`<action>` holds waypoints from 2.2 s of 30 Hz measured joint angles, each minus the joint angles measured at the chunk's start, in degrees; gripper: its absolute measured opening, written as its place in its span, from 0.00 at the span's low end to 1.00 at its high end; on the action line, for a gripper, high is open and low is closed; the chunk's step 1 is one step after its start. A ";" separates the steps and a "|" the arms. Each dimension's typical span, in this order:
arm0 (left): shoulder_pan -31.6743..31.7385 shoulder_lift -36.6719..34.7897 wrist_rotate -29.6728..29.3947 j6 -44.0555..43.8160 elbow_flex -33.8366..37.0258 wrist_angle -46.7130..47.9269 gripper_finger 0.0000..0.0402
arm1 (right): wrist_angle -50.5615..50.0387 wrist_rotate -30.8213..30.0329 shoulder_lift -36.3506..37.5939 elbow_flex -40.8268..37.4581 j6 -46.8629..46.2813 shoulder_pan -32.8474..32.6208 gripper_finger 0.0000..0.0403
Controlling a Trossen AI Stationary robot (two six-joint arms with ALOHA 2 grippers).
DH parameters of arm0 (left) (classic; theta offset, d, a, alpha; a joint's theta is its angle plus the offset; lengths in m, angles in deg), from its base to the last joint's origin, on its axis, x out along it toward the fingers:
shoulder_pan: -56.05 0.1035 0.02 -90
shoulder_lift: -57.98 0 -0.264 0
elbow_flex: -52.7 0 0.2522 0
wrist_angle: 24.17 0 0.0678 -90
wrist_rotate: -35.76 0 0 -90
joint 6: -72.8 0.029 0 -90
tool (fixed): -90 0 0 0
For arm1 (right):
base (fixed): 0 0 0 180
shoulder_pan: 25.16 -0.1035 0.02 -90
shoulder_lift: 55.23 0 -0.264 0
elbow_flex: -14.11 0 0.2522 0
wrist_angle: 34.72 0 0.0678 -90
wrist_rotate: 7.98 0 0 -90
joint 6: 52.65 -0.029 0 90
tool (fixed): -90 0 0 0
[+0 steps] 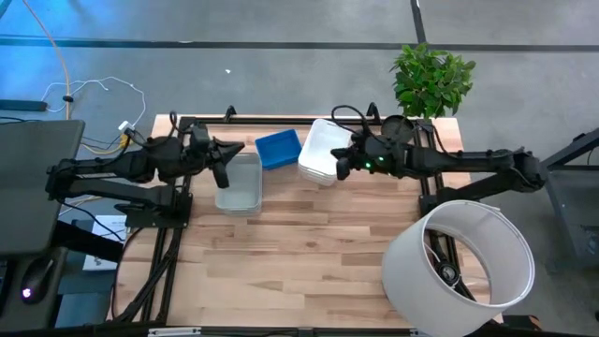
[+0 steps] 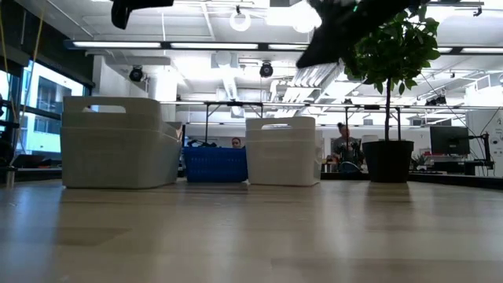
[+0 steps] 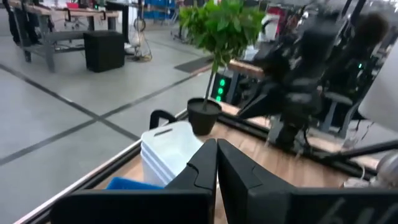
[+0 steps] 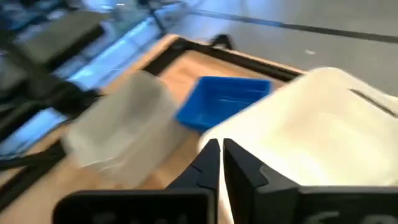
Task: Stack baskets by color
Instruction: Adjust the white bins
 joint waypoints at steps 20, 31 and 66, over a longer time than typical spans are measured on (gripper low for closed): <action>0.00 1.55 1.77 -4.09 0.00 -1.15 0.00 | -17.28 7.61 -25.33 15.11 8.28 8.09 0.00; 0.00 1.55 1.95 -4.49 0.00 -0.47 0.00 | -35.71 3.32 -30.42 22.85 17.90 9.48 0.00; -0.02 1.55 3.49 -5.02 0.02 0.80 0.00 | -58.15 -0.71 -23.19 14.93 22.15 2.00 0.00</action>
